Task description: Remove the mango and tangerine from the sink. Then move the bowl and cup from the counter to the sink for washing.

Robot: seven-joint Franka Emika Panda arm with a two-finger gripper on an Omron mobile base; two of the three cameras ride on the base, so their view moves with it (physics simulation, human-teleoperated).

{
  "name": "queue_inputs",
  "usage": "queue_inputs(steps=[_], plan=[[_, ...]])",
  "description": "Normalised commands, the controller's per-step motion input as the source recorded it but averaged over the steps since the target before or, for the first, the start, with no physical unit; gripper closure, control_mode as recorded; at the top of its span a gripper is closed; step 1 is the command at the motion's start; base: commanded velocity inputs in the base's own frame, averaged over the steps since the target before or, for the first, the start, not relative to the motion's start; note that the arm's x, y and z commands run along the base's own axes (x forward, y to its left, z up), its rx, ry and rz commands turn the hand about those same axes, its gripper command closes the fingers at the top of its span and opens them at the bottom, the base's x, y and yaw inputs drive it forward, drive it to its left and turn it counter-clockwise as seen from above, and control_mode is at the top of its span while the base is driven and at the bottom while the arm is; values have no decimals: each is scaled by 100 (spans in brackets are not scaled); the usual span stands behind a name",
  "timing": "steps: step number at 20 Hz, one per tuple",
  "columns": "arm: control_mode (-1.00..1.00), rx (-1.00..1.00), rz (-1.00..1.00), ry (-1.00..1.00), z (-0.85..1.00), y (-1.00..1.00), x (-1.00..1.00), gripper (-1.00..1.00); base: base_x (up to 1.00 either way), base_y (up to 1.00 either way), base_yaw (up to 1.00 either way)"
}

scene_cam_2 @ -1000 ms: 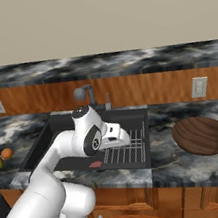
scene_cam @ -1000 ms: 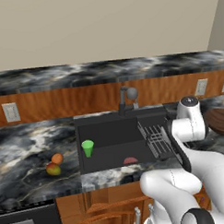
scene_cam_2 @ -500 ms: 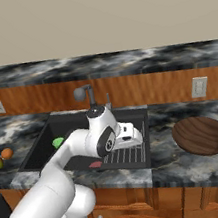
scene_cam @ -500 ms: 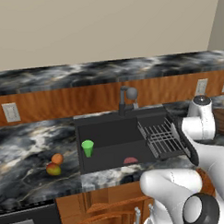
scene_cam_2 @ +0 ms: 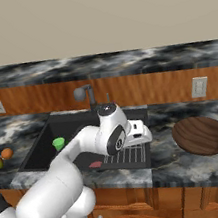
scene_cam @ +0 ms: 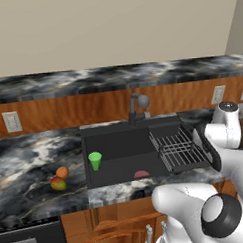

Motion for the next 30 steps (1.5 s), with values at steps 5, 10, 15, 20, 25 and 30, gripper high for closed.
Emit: queue_inputs(steps=[5,10,15,20,25,30], plan=[[-100,0,0,0,9,-23,6,-100,0,0,0],[-100,-5,0,0,9,-24,1,-100,0,0,0],[-100,-8,0,0,8,-22,2,-100,0,0,0],[-100,-9,0,0,7,-26,1,-100,0,0,0],[-100,-12,0,3,4,-23,4,-100,0,0,0],[-100,-3,0,4,0,-31,2,-100,0,0,0]])
